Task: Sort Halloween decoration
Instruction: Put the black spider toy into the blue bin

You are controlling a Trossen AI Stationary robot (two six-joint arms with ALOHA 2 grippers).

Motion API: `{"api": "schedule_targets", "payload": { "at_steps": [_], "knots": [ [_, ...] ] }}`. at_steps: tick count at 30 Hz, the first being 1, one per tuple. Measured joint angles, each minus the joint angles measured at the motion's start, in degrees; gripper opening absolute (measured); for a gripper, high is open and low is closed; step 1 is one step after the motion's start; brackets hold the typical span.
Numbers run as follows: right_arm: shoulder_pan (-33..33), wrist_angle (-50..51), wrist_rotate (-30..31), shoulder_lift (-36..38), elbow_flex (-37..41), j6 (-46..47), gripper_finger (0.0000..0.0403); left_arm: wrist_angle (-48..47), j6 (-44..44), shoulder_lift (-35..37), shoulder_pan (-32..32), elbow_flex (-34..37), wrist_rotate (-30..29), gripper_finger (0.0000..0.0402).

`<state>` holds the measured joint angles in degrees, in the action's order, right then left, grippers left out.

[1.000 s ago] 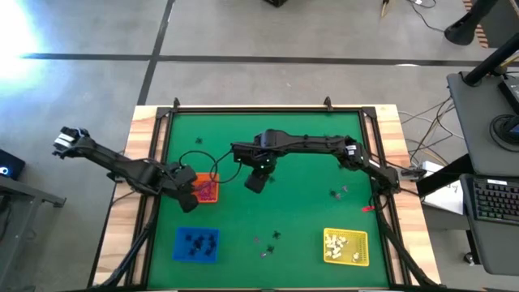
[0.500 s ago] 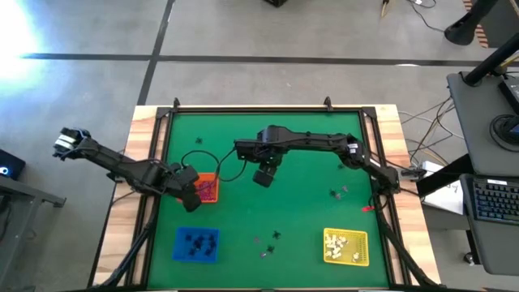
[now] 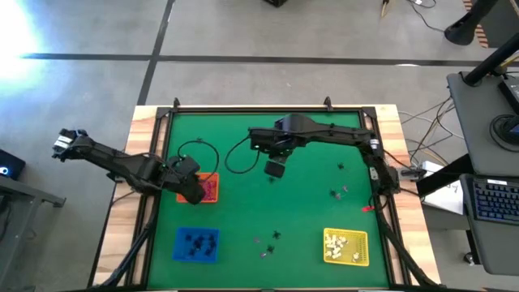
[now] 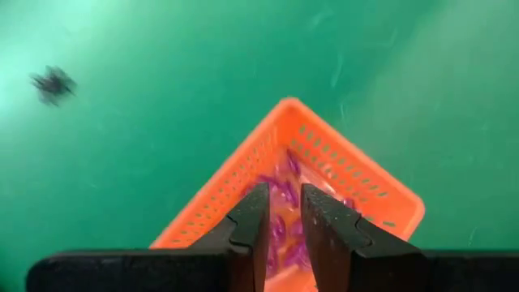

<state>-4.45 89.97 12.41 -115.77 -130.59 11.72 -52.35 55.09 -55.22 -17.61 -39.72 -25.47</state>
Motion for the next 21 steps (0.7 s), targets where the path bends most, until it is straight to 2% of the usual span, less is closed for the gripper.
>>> {"api": "schedule_targets", "payload": {
  "at_steps": [5,9,14,21],
  "knots": [
    [-0.41,0.06,5.47,8.93,8.39,-4.83,0.0072,-6.51,-2.12,0.02,0.00,-5.19,-3.35,0.0054],
    [-1.80,0.11,11.59,14.99,14.82,-1.53,0.0068,-7.59,-2.07,0.07,0.46,-6.03,-4.99,0.0054],
    [-6.65,-0.02,12.16,21.26,23.24,7.00,0.0073,-7.00,-1.42,0.02,1.29,-5.11,-5.10,0.0054],
    [-15.10,-0.48,10.96,26.10,35.48,7.81,0.0107,-6.58,0.09,0.02,2.40,-5.00,-5.08,0.0054]
  ]
}}
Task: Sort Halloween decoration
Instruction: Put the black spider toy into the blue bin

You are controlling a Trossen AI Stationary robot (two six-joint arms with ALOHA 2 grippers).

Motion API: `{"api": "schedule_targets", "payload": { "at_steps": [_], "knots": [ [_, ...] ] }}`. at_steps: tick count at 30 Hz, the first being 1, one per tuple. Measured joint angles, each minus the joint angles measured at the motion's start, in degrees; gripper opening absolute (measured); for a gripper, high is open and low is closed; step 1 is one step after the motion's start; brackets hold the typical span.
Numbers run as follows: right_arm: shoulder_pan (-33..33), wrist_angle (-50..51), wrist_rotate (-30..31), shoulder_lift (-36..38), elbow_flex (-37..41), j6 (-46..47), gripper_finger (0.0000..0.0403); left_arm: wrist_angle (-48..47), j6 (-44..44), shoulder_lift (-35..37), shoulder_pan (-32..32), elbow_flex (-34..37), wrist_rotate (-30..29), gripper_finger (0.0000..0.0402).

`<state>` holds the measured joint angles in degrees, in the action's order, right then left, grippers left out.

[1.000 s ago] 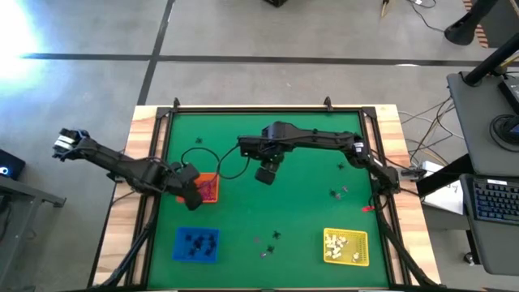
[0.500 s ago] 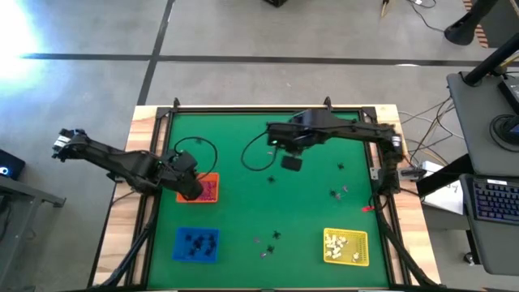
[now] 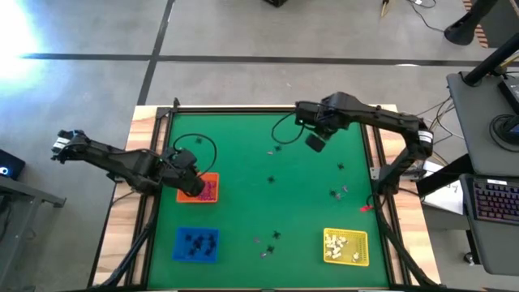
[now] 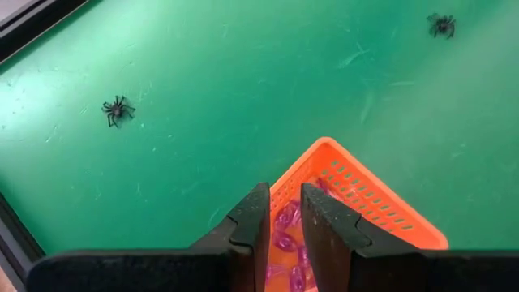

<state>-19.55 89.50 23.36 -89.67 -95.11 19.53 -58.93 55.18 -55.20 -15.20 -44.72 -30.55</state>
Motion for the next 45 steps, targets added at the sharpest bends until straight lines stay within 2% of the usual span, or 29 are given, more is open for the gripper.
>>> {"api": "schedule_targets", "payload": {
  "at_steps": [4,10,15,19,30,34,40,45],
  "knots": [
    [-6.54,-6.05,-0.42,0.48,7.33,-0.06,0.0132,0.71,-0.16,0.00,0.09,-0.73,-0.01,0.0054],
    [-17.97,-23.50,-15.69,0.48,19.59,0.29,0.0148,2.21,-0.26,0.00,0.09,-1.41,0.00,0.0054],
    [-23.43,-32.62,-18.36,0.18,26.11,4.39,0.0153,3.42,-0.42,-0.02,0.05,-1.41,0.02,0.0054],
    [-25.46,-38.37,-23.05,0.18,29.02,7.17,0.0159,3.47,-0.48,-0.04,0.05,-1.41,0.04,0.0054],
    [-26.64,-45.62,-23.08,-0.71,36.41,12.03,0.0181,3.66,-3.62,-0.04,0.05,-1.38,0.07,0.0054],
    [-26.63,-46.54,-22.33,-2.65,36.70,13.11,0.0182,3.68,-3.65,-0.04,0.05,-1.38,0.07,0.0054],
    [-26.63,-46.57,-17.84,-6.72,35.49,13.49,0.0183,3.68,-3.67,-0.04,0.05,-1.36,0.09,0.0054],
    [-26.63,-46.36,-17.78,-9.23,34.40,12.85,0.0173,3.66,-3.50,-0.04,0.05,-1.36,0.13,0.0054]
  ]
}}
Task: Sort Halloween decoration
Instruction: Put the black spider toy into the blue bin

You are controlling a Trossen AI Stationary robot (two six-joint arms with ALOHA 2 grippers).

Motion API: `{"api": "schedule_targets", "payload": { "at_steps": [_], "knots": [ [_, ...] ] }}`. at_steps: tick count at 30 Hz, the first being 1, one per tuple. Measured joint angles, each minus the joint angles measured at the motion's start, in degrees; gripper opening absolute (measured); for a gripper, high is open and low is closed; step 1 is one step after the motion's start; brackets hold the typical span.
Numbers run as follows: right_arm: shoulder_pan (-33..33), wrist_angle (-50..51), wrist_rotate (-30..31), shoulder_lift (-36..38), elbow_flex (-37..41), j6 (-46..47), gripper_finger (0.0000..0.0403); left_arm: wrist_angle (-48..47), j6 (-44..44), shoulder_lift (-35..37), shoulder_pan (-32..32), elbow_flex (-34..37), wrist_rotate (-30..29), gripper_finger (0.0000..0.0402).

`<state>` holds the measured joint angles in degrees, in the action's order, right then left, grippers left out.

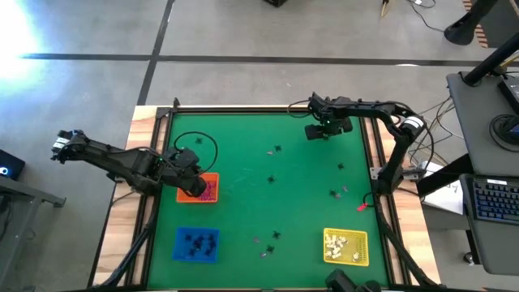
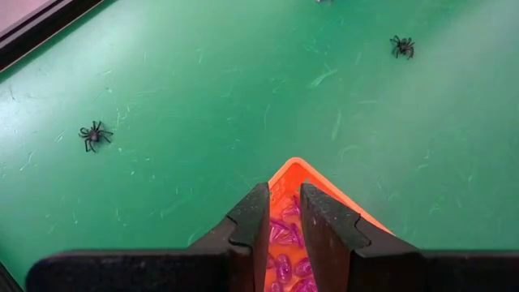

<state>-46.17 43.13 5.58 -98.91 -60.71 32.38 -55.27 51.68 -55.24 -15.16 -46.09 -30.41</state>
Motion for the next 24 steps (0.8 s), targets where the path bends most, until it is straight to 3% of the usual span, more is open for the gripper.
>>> {"api": "schedule_targets", "payload": {
  "at_steps": [17,24],
  "knots": [
    [-0.33,2.03,-1.86,-0.10,0.33,-2.32,0.0017,-0.02,-1.13,0.00,0.00,0.02,0.00,0.0054],
    [-0.24,3.30,-1.24,2.35,-1.50,-2.66,0.0009,-0.04,-1.92,0.00,0.00,0.03,0.00,0.0054]
  ]
}}
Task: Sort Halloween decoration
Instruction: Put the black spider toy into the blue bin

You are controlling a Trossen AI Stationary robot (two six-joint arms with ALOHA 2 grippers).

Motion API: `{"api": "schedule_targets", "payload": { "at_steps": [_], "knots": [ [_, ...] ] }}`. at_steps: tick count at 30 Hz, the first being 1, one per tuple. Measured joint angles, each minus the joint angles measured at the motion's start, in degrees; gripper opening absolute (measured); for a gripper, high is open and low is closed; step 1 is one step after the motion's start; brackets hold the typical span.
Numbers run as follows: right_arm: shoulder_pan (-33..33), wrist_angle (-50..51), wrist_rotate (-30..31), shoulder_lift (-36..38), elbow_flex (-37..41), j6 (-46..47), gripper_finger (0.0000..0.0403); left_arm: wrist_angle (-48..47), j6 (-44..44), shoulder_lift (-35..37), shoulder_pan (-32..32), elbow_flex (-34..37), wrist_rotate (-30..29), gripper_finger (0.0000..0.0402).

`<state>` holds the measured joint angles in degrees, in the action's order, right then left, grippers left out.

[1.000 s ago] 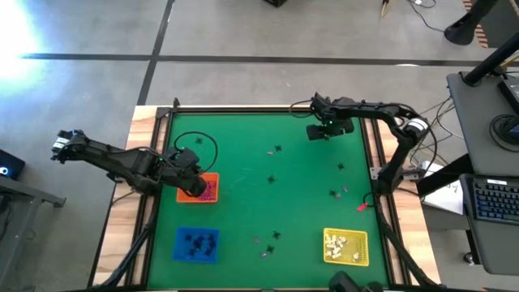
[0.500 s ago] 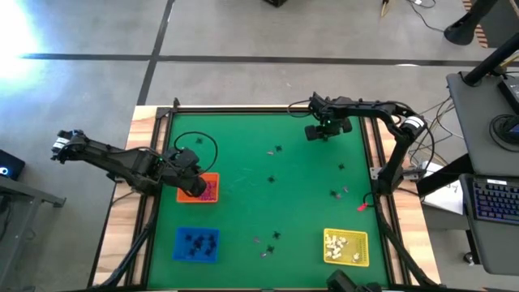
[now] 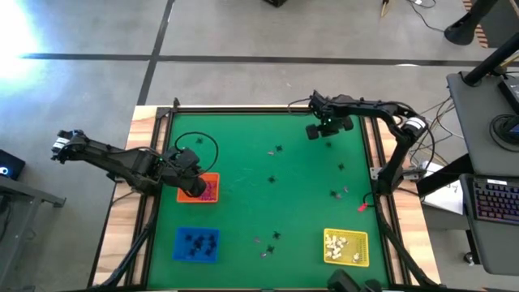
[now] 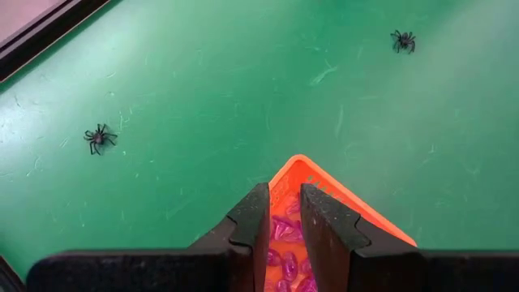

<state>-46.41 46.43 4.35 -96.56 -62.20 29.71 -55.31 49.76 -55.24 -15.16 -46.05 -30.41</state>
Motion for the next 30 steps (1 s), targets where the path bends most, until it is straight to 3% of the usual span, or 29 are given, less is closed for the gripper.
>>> {"api": "schedule_targets", "payload": {
  "at_steps": [12,25,30],
  "knots": [
    [1.87,9.22,-2.81,7.08,-0.14,0.24,0.0020,-0.04,-0.27,0.00,0.00,0.01,-0.01,0.0054],
    [3.28,8.59,-2.83,5.86,0.67,0.26,0.0144,-0.04,-1.27,0.00,0.01,0.01,-0.02,0.0054],
    [3.28,7.83,-2.85,3.70,0.77,2.64,0.0172,-0.04,-1.27,0.00,0.01,0.01,-0.02,0.0054]
  ]
}}
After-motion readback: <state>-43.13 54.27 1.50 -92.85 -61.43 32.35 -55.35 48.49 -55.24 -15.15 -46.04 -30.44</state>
